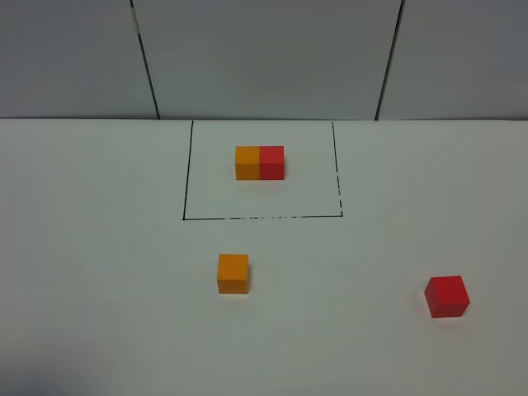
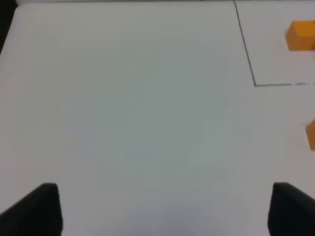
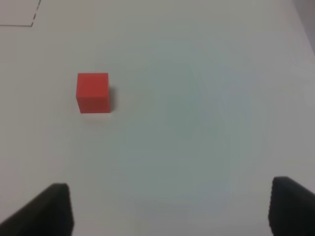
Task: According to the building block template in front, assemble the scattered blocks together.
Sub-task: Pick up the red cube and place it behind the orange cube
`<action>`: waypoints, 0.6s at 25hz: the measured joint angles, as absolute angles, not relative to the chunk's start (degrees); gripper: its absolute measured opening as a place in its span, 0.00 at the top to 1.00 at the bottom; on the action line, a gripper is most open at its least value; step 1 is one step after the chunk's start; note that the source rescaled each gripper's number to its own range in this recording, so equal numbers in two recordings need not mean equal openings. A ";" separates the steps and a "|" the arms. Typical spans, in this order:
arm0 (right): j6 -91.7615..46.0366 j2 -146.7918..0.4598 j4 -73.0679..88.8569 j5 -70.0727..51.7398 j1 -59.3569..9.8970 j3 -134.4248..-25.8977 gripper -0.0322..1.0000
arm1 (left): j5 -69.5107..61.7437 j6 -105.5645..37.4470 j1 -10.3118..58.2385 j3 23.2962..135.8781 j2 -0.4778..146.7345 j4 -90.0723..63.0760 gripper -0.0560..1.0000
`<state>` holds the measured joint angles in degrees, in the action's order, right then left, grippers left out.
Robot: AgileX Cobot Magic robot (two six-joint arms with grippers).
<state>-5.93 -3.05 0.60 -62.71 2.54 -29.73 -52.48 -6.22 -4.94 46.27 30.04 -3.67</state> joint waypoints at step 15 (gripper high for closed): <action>-5.93 -3.05 0.60 -62.71 2.54 -29.73 0.36 | -56.24 -3.39 -4.35 31.10 7.07 -6.87 0.23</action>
